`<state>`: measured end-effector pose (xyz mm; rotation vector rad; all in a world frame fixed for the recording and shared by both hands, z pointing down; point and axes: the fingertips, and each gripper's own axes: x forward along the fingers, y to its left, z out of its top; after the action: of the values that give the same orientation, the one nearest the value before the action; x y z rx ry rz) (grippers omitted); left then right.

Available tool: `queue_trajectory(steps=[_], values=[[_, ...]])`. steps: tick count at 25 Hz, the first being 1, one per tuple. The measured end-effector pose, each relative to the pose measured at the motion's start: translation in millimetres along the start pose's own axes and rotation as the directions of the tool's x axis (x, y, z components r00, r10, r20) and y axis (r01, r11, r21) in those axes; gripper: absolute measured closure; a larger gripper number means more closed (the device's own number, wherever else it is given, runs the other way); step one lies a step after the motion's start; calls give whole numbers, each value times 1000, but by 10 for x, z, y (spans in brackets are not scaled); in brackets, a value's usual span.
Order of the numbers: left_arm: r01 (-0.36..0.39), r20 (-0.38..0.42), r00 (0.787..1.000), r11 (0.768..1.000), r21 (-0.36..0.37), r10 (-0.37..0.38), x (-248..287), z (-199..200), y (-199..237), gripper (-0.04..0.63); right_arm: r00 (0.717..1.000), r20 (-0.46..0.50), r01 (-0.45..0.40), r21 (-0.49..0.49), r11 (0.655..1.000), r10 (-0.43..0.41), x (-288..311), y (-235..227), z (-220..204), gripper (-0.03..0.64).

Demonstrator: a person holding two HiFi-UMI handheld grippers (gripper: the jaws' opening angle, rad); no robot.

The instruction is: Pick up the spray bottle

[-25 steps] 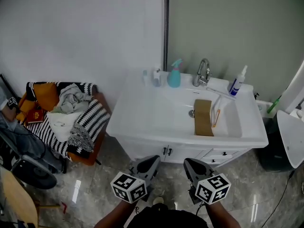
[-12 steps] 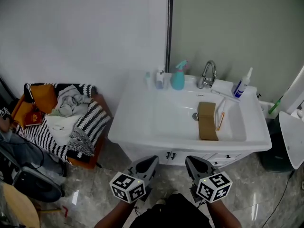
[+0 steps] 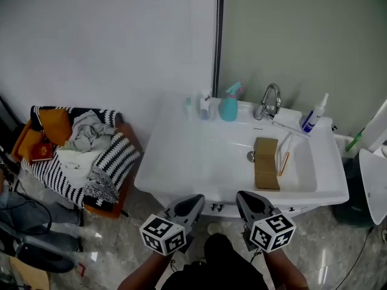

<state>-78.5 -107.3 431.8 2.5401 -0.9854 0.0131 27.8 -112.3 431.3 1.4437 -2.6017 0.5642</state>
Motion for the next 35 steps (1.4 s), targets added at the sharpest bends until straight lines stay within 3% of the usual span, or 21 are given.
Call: queue_trajectory(steps=[19,35], values=[[-41,-6,999,999,21,41,1012,537,574,588,999,9,-45,-16,999,45,921,-872,659,611],[-37,-14,999,999,17,37,1633,796,1001,588,999,-26,-41,-8,999,41,1534,-1335,886,611]])
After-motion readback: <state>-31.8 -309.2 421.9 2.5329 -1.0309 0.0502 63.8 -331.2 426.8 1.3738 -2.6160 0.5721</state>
